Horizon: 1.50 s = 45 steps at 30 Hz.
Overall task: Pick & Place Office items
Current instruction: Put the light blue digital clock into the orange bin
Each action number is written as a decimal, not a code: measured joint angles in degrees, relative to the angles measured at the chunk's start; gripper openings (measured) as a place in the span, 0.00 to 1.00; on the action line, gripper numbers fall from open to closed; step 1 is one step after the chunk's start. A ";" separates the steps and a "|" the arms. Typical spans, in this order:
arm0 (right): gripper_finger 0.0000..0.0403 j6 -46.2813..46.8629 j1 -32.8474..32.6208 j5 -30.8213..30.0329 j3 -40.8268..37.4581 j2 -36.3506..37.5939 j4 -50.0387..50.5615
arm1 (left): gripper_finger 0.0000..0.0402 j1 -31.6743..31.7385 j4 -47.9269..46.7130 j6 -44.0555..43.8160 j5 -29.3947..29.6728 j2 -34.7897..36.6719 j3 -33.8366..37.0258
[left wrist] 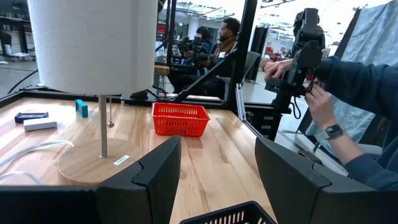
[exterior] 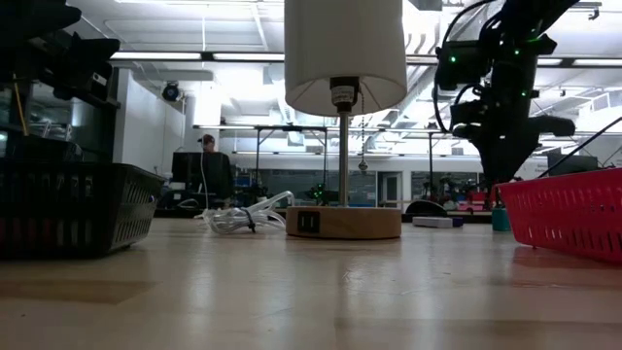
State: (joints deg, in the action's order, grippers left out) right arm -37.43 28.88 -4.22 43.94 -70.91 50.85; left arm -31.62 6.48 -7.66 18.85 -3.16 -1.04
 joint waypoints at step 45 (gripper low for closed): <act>0.44 -13.77 3.54 -3.83 -8.43 -0.04 -11.45 | 0.50 0.00 0.01 0.00 0.02 0.00 0.00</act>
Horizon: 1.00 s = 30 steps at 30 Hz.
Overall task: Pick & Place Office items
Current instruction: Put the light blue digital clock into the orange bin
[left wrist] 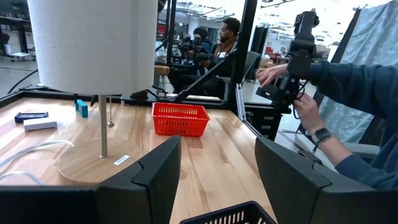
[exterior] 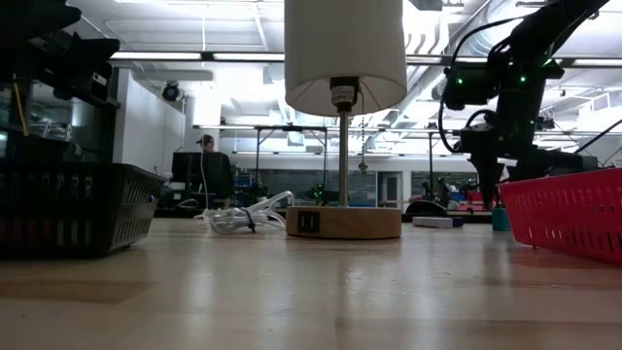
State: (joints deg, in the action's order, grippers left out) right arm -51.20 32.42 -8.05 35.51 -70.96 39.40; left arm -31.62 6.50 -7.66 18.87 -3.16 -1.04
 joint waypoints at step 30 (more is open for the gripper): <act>0.43 -2.99 1.49 1.07 -0.02 -5.81 -3.50 | 0.50 -0.02 0.01 0.00 -0.02 0.00 0.00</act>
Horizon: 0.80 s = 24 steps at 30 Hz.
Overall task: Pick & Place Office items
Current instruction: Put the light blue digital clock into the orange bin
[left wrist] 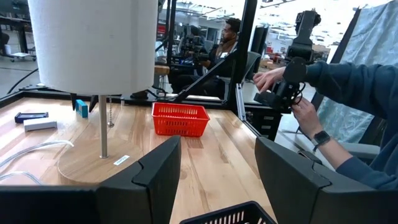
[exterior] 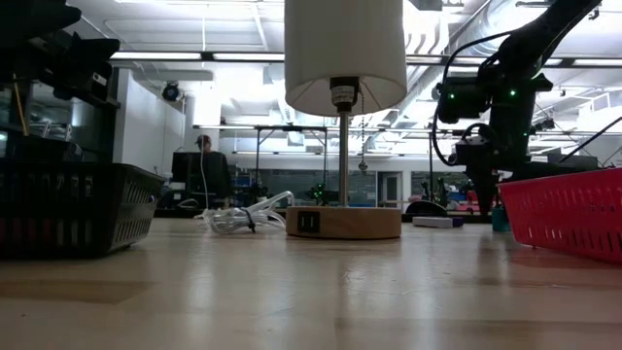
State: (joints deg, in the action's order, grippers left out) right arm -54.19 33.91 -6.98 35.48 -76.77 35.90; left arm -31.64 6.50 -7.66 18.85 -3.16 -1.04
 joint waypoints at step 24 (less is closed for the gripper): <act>0.16 0.11 -0.02 0.10 0.00 0.00 0.15 | 0.50 0.00 0.00 0.00 0.01 0.00 0.00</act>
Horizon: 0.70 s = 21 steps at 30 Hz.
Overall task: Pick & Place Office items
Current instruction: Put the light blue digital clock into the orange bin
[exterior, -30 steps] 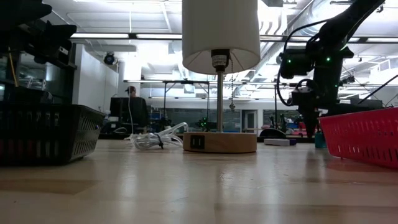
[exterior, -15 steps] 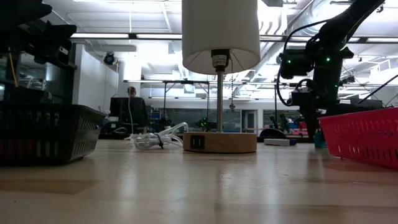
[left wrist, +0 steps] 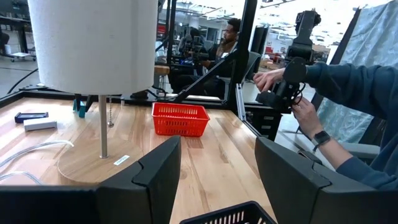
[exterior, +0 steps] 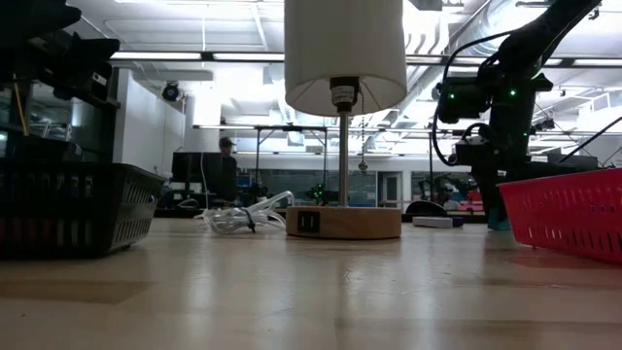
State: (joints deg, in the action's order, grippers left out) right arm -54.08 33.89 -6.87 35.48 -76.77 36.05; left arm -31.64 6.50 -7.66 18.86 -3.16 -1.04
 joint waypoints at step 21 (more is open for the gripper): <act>0.14 23.99 -0.02 2.16 6.76 0.00 9.08 | 0.50 0.00 -0.01 0.00 -0.01 0.00 0.00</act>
State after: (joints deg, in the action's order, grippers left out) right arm -30.10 33.87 -4.71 42.25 -76.77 45.12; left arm -31.64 6.49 -7.66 18.85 -3.16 -1.04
